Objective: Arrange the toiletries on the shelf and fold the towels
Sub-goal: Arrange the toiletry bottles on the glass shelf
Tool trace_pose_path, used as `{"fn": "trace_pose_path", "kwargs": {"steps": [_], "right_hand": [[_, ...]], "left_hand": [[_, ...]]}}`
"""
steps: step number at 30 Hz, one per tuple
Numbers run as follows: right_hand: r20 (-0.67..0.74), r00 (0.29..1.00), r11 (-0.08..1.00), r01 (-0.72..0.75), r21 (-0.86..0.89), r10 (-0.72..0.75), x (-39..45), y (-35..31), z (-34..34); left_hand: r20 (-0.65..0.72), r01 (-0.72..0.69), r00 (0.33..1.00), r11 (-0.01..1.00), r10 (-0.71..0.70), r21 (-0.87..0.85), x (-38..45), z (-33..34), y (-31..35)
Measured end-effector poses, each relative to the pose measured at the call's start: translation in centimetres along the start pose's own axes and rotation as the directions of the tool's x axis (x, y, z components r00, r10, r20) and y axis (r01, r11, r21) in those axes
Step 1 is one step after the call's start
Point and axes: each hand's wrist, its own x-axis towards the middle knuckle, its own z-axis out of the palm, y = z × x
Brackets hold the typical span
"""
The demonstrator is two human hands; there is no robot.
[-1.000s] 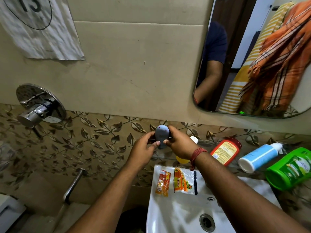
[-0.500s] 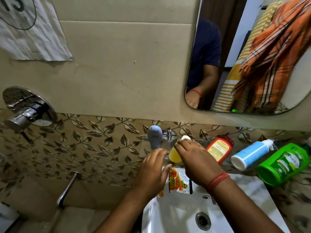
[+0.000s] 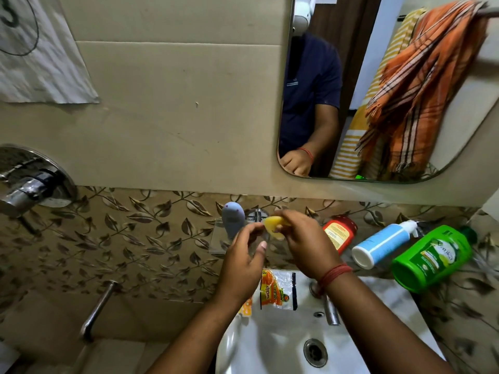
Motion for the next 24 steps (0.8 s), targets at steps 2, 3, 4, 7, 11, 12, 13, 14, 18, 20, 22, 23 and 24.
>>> {"fn": "trace_pose_path", "kwargs": {"steps": [2,3,4,7,11,12,13,14,18,20,22,23,24], "right_hand": [[0.001,0.997,0.994,-0.077,0.074,0.077,0.4,-0.1,-0.5],[0.007,0.995,0.991,-0.096,0.089,0.095,0.5,-0.1,-0.6],[0.014,0.994,0.989,-0.11,0.103,0.109,0.6,-0.1,-0.7],[0.056,0.987,0.978,-0.158,0.138,0.151,1.0,0.1,-1.0],[0.127,0.976,0.965,-0.197,0.171,0.177,1.3,0.8,-1.0],[0.132,0.975,0.963,-0.201,0.179,0.179,1.3,1.0,-0.9],[0.134,0.974,0.96,-0.206,0.189,0.183,1.3,1.2,-0.8],[0.134,0.973,0.956,-0.213,0.2,0.189,1.3,1.4,-0.8],[0.137,0.966,0.942,-0.245,0.23,0.218,1.5,1.8,-1.0],[0.141,0.964,0.941,-0.253,0.226,0.226,1.5,1.9,-1.0],[0.143,0.963,0.941,-0.256,0.222,0.228,1.4,2.0,-0.8],[0.148,0.962,0.941,-0.258,0.217,0.23,1.3,2.0,-0.8],[0.157,0.96,0.942,-0.262,0.209,0.232,1.3,1.9,-0.9]], "left_hand": [[0.024,0.007,1.0,1.0,-0.007,0.015,0.4,0.3,0.8],[0.029,0.023,0.999,1.0,-0.024,0.018,0.6,0.4,1.1],[0.036,0.044,0.998,0.999,-0.045,0.02,0.8,0.6,1.2],[0.07,0.107,0.992,0.994,-0.109,0.027,1.2,1.0,1.3],[0.105,0.171,0.98,0.985,-0.171,0.009,1.3,1.6,1.7],[0.11,0.183,0.977,0.983,-0.181,-0.003,1.2,1.8,1.8],[0.113,0.191,0.975,0.982,-0.189,-0.01,1.2,2.0,1.8],[0.114,0.193,0.975,0.981,-0.191,-0.011,1.1,2.1,1.9],[0.108,0.202,0.974,0.979,-0.201,0.001,1.3,2.5,1.9],[0.105,0.216,0.971,0.976,-0.216,0.005,1.3,2.6,1.9],[0.104,0.22,0.97,0.976,-0.219,0.007,1.2,2.7,2.0],[0.104,0.217,0.971,0.976,-0.217,0.006,1.2,2.7,2.1],[0.103,0.216,0.971,0.976,-0.215,0.001,1.1,2.7,2.2]]}}
